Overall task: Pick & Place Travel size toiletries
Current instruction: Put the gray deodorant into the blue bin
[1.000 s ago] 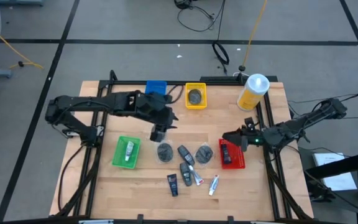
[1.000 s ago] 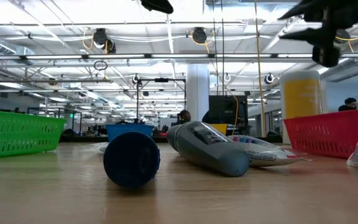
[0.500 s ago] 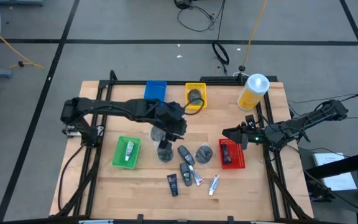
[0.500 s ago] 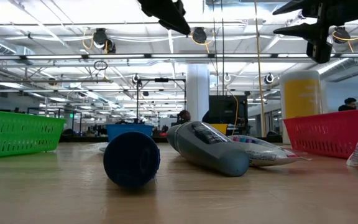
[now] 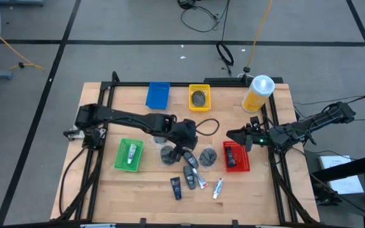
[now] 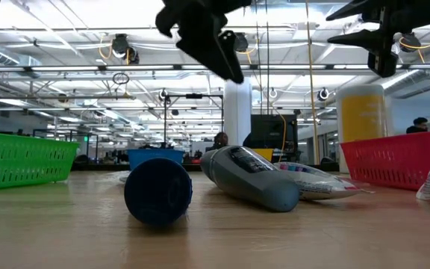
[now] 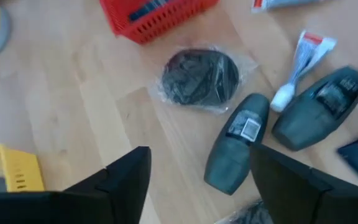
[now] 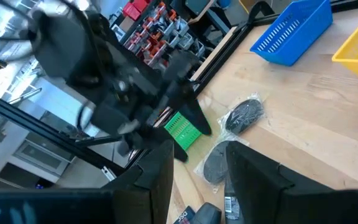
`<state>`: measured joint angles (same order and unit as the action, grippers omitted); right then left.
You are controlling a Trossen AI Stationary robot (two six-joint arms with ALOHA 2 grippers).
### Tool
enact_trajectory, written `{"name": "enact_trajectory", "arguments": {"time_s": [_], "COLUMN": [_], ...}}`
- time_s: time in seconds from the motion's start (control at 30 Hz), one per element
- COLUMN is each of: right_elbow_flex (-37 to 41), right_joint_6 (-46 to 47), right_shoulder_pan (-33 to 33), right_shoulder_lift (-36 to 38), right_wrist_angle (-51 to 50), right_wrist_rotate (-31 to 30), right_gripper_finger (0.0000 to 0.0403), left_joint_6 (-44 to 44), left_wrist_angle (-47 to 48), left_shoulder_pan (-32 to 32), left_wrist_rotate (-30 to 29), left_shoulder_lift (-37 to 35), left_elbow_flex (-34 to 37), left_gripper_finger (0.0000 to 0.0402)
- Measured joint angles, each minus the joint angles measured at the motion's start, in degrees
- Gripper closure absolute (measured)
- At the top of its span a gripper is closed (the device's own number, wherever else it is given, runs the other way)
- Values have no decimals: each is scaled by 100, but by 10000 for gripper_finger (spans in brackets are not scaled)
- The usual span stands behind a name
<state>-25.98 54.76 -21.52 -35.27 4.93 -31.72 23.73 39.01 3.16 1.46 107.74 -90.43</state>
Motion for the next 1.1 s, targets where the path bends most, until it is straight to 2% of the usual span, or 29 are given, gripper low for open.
{"name": "enact_trajectory", "arguments": {"time_s": [0.23, 0.37, 0.63, 1.1], "right_elbow_flex": [0, 0, 0, 0], "right_joint_6": [-13, -11, 2, -8], "right_shoulder_pan": [19, 19, 19, 19], "right_shoulder_lift": [-5, -17, -28, -28], "right_wrist_angle": [-6, -4, 11, 28], "right_wrist_rotate": [0, 0, 2, 21], "right_gripper_finger": [264, 264, 264, 264], "left_joint_6": [408, 593, 790, 1206], "left_wrist_angle": [33, 18, 15, 81], "left_shoulder_pan": [101, 122, 105, 61], "left_wrist_rotate": [161, 396, 400, 602], "left_shoulder_lift": [358, 531, 895, 1108], "left_elbow_flex": [2, 2, 2, 11], "left_gripper_finger": [111, 121, 141, 143]}}
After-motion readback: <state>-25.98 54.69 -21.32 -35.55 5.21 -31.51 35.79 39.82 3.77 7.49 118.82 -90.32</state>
